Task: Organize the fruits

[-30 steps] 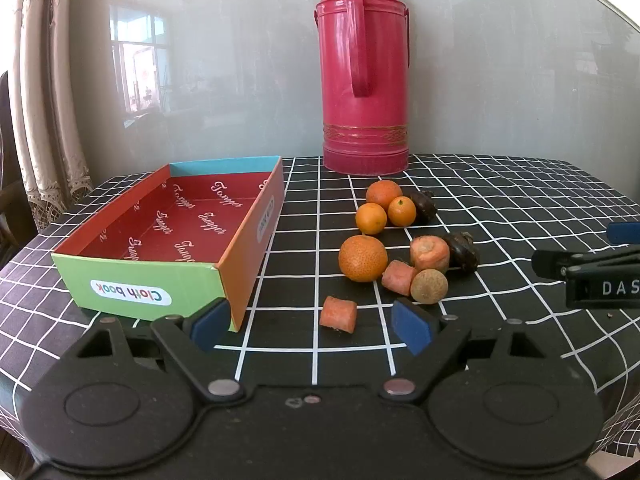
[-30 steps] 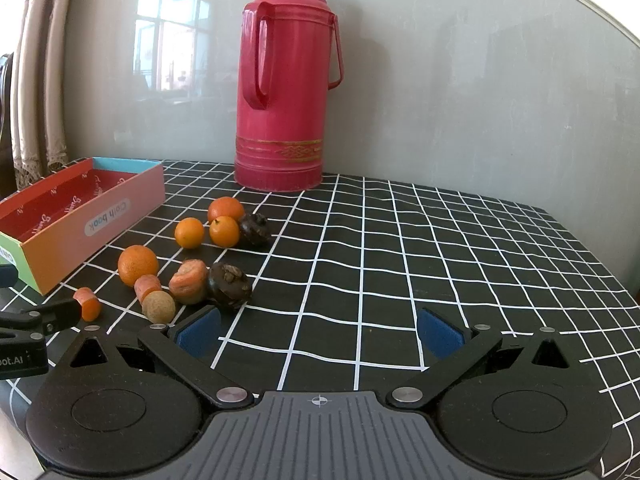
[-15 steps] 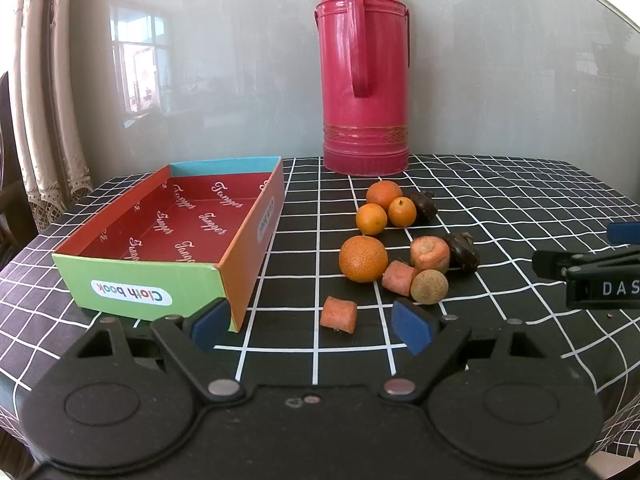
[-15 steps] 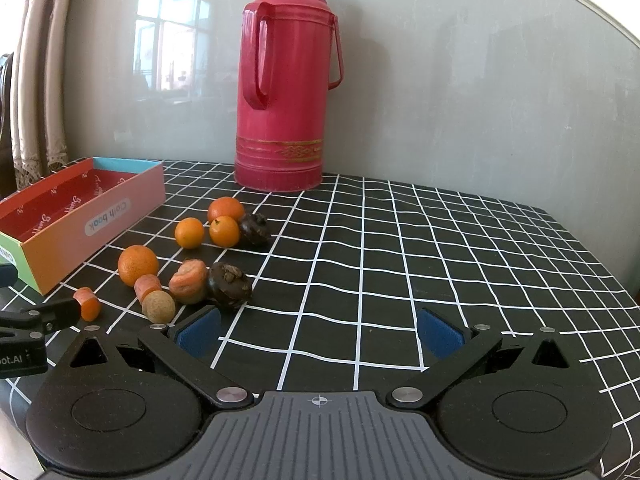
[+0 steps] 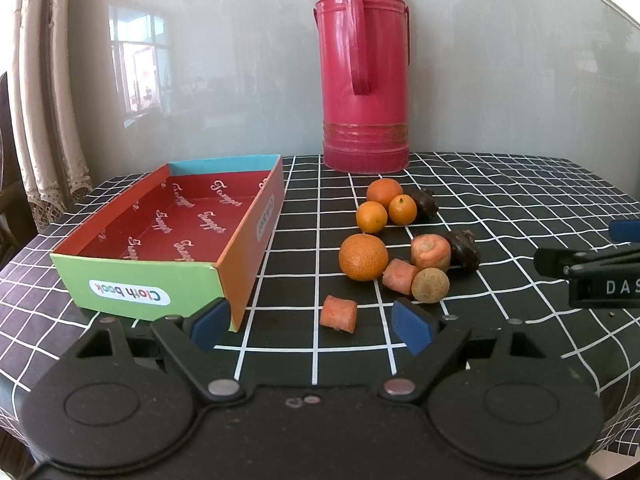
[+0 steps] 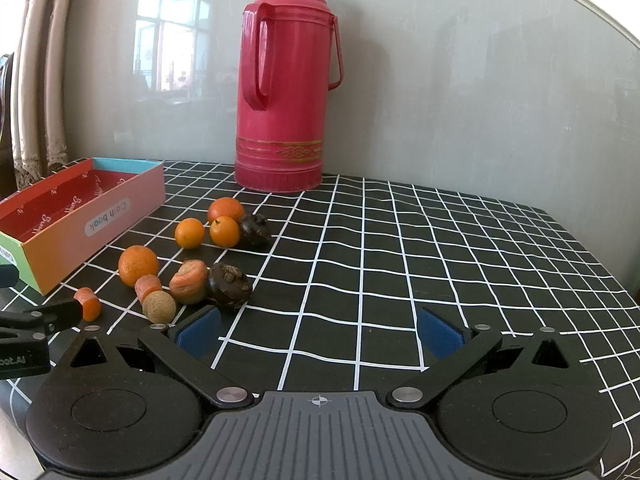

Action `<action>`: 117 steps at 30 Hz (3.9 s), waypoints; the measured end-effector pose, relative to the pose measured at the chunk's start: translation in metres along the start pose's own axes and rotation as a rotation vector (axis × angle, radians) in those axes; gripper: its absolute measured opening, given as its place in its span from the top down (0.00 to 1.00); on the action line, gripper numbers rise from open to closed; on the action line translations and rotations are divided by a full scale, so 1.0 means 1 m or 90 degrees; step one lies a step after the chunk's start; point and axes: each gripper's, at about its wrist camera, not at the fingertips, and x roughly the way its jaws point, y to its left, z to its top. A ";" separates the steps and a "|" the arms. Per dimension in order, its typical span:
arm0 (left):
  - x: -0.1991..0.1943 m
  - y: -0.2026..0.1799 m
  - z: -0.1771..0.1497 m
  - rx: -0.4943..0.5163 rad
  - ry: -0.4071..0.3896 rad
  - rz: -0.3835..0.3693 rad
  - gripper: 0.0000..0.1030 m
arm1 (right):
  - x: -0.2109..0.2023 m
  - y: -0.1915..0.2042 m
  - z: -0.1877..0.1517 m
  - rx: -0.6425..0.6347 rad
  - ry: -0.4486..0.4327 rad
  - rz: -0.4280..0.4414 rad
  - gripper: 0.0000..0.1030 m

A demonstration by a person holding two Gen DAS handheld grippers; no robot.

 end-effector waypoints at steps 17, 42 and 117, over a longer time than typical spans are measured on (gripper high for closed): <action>0.041 -0.010 0.001 0.004 0.035 -0.008 0.47 | 0.011 -0.007 0.004 0.032 0.015 -0.005 0.00; 0.008 0.062 0.047 -0.075 -0.122 0.055 0.87 | 0.010 0.006 0.000 -0.002 0.009 -0.007 0.00; -0.042 0.177 -0.006 -0.149 -0.138 0.194 0.06 | 0.009 0.134 0.027 -0.054 -0.116 0.242 0.75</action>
